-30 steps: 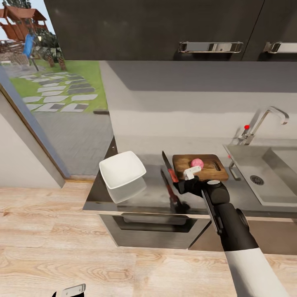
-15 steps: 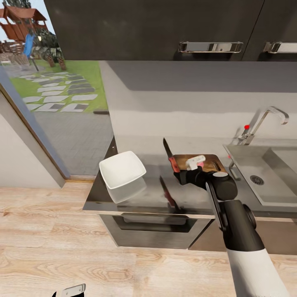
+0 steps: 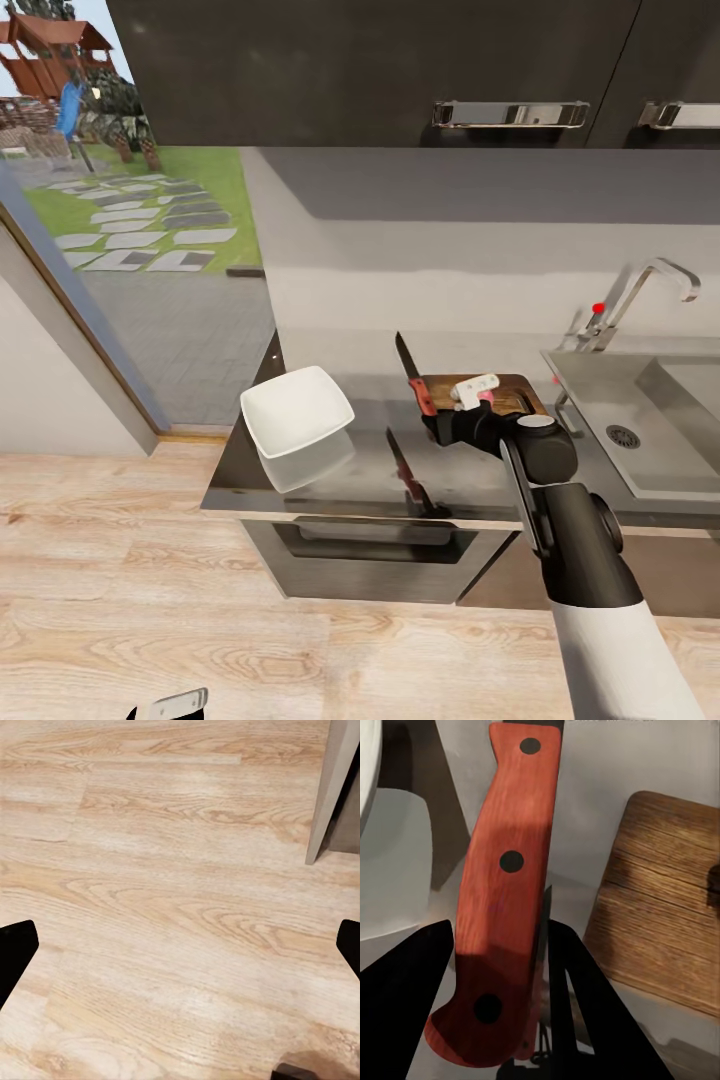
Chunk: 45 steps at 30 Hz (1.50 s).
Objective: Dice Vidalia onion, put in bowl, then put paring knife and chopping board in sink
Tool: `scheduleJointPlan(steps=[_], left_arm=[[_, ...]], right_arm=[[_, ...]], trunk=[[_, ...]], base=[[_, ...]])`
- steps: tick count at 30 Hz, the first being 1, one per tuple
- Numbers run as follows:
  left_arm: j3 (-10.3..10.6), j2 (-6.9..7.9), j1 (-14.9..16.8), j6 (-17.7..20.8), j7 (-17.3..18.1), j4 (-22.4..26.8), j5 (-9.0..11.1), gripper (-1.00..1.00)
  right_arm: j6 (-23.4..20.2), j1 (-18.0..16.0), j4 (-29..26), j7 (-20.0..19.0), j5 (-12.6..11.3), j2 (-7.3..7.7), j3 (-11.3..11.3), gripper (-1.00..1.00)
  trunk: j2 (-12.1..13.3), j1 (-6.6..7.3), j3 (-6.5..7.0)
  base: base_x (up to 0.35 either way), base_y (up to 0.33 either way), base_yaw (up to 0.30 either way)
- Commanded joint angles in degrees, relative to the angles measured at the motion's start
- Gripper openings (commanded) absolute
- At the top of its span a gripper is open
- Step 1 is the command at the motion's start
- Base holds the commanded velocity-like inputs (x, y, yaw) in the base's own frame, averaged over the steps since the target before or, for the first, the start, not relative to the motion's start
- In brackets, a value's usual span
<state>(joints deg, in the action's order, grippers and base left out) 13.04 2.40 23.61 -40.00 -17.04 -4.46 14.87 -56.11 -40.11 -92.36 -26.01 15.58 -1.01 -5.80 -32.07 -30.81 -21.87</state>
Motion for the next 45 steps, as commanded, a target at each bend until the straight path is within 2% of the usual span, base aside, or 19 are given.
scheduleJointPlan(steps=[1,6,14,15,16,17,19,20,22,23,24,25,26,27,30,34,36,42,45], left_arm=[[0.49,-0.03,0.08,-0.26,-0.19,-0.20,0.25,1.00],[0.49,-0.03,0.08,-0.26,-0.19,-0.20,0.25,1.00],[0.50,-0.26,0.08,-0.26,-0.19,-0.20,0.25,1.00],[0.50,-0.28,0.07,-0.26,-0.19,-0.20,0.26,1.00],[0.50,-0.29,0.09,-0.26,-0.19,-0.20,0.26,1.00],[0.50,-0.29,0.10,-0.26,-0.19,-0.20,0.27,1.00],[0.50,-0.29,0.09,-0.26,-0.19,-0.20,0.26,1.00],[0.50,-0.29,0.10,-0.26,-0.19,-0.20,0.26,1.00],[0.50,-0.29,0.09,-0.26,-0.19,-0.20,0.25,1.00],[0.50,-0.29,0.08,-0.26,-0.19,-0.20,0.25,1.00],[0.50,-0.31,0.09,-0.26,-0.19,-0.20,0.25,1.00],[0.50,-0.34,0.08,-0.26,-0.19,-0.20,0.25,1.00],[0.50,-0.36,0.08,-0.26,-0.19,-0.20,0.25,1.00],[0.50,-0.41,0.07,-0.26,-0.19,-0.20,0.25,1.00],[0.50,-0.56,0.05,-0.26,-0.19,-0.20,0.25,1.00],[0.50,-0.63,0.07,-0.22,-0.19,-0.20,0.25,1.00],[0.50,-0.63,0.08,0.02,-0.19,-0.20,0.25,1.00],[0.50,-1.12,0.07,7.99,0.24,-0.20,0.19,1.00],[0.54,-1.21,0.09,9.77,0.31,-0.20,0.17,1.00]], right_arm=[[-0.18,-0.05,-0.07,-0.44,0.61,0.00,0.00,-1.00],[0.03,-0.05,-0.10,1.08,0.73,0.04,0.03,-1.00],[2.68,-0.14,-0.10,10.62,0.74,-0.37,-0.50,-1.00],[3.87,-0.40,-0.10,17.06,3.32,-1.53,-4.53,-1.00],[4.11,-0.48,-0.10,19.62,5.37,-2.11,-6.36,-1.00],[4.24,-0.52,-0.10,20.86,6.57,-2.43,-7.21,-1.00],[4.72,-0.61,-0.10,24.53,11.91,-4.05,-10.01,-1.00],[4.80,-0.62,-0.08,25.12,13.37,-4.57,-10.61,-1.00],[5.00,-0.65,0.06,26.53,20.29,-6.83,-13.09,-1.00],[5.03,-0.65,0.13,26.72,22.27,-7.37,-13.72,-1.00],[5.08,-0.66,0.26,27.00,26.39,-8.33,-14.91,-1.00],[5.15,-0.66,0.46,27.25,32.30,-8.99,-16.61,-1.00],[5.18,-0.67,0.54,27.34,35.58,-8.99,-17.79,-1.00],[5.14,-0.67,1.01,27.58,40.92,-8.99,-21.25,-1.00],[4.99,-0.67,2.77,28.90,45.30,-8.99,-25.39,-1.00],[4.90,-0.67,6.93,32.48,51.09,-8.99,-27.95,-1.00],[4.89,-0.67,9.04,33.97,52.76,-8.99,-28.48,-1.00],[4.89,-0.67,11.71,37.55,54.45,-8.99,-29.09,-1.00],[4.88,-0.67,11.92,38.00,54.58,-8.99,-29.15,-1.00]], trunk=[[-0.08,-0.02,-0.08],[-0.08,-0.02,-0.08],[-0.08,-0.02,-0.08],[-0.08,-0.02,-0.08],[-0.08,-0.02,-0.08],[-0.08,-0.02,-0.08],[-0.08,-0.02,-0.08],[-0.08,-0.02,-0.08],[-0.08,-0.02,-0.08],[-0.08,-0.02,-0.08],[-0.08,-0.02,-0.08],[-0.08,-0.02,-0.08],[-0.08,-0.02,-0.08],[-0.08,-0.02,-0.08],[-0.08,-0.02,-0.08],[-0.08,-0.02,-0.08],[-0.08,-0.02,-0.08],[-0.08,-0.02,-0.08],[-0.08,-0.02,-0.08]], base=[[0.000,0.000,0.000],[0.000,0.000,0.000],[0.000,0.000,0.000],[0.000,0.000,0.000],[0.000,0.000,0.000],[0.000,0.000,0.000],[0.000,0.000,0.000],[0.000,0.000,0.000],[0.000,0.000,0.000],[0.000,0.000,0.000],[0.000,0.000,0.000],[0.000,0.000,0.000],[0.000,0.000,0.000],[-0.005,-0.010,0.000],[-0.074,-0.133,0.000],[-0.134,-0.236,0.000],[-0.158,-0.264,0.000],[-0.206,-0.265,0.000],[-0.241,-0.257,0.000]])
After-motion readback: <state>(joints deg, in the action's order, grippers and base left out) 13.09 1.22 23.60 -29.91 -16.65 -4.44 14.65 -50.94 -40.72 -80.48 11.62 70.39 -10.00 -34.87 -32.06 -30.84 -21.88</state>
